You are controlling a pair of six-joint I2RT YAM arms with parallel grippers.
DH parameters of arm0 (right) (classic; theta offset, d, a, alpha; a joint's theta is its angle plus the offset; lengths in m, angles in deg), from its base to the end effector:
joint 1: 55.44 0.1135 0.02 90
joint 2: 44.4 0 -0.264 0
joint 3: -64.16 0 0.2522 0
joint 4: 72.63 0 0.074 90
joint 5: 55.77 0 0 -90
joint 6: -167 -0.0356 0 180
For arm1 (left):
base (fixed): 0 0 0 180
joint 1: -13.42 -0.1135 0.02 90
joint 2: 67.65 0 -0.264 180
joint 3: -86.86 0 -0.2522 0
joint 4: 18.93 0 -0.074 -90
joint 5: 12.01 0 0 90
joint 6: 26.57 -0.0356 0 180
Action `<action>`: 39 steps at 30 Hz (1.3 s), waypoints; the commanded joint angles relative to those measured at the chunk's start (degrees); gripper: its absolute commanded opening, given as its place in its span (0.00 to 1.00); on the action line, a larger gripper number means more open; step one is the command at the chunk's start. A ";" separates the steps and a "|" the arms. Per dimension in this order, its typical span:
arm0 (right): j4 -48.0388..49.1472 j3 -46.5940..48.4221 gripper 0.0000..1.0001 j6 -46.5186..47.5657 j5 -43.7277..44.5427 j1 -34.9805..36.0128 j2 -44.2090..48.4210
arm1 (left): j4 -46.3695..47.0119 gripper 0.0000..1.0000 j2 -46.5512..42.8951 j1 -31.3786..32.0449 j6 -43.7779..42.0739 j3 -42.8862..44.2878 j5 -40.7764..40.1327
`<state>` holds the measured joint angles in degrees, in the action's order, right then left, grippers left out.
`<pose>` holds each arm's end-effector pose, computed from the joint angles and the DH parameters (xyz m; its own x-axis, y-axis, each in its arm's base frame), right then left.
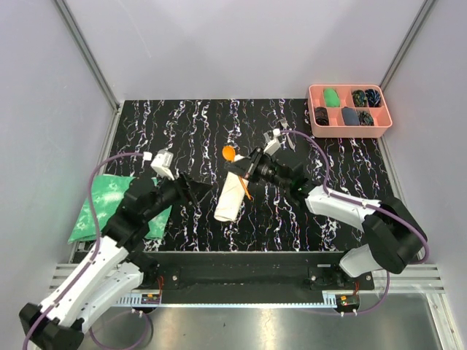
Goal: Fold the napkin into a case and place the utensils inside
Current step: Pass from the right arm to the left
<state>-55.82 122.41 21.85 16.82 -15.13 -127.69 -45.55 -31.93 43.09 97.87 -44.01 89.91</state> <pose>0.2406 0.2181 0.2535 -0.7543 0.3870 -0.5304 -0.3922 0.3823 0.8367 0.1327 -0.0841 0.3012 -0.5365 -0.3312 -0.7762 0.4312 0.6830 -0.5895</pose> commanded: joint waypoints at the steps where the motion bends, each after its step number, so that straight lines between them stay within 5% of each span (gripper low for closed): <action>1: 12.15 3.93 0.10 -8.75 12.22 3.45 0.59 | 19.01 0.70 3.46 1.09 3.89 -2.95 4.51; 13: 7.67 8.59 0.13 -4.09 14.42 6.88 -1.35 | 29.12 0.75 13.92 4.87 1.78 -0.40 14.77; 24: 8.63 7.63 0.16 -3.99 13.28 7.85 -1.09 | 27.19 0.77 17.80 5.84 -0.86 3.47 19.72; 30: 11.27 4.73 0.10 -7.60 15.56 9.69 0.48 | 26.22 0.45 20.60 5.49 -1.39 5.76 20.77; 36: 6.10 5.69 0.24 -5.32 16.70 9.78 3.30 | 23.43 0.05 22.46 5.57 -2.00 6.81 20.26; 39: 2.66 5.26 0.35 -2.86 16.27 9.69 5.67 | 18.69 0.00 21.15 5.57 -5.51 7.86 18.06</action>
<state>-48.76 126.74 17.12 33.12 -6.43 -126.13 -24.61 -9.72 48.21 99.25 -39.59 108.90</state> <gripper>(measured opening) 0.300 0.038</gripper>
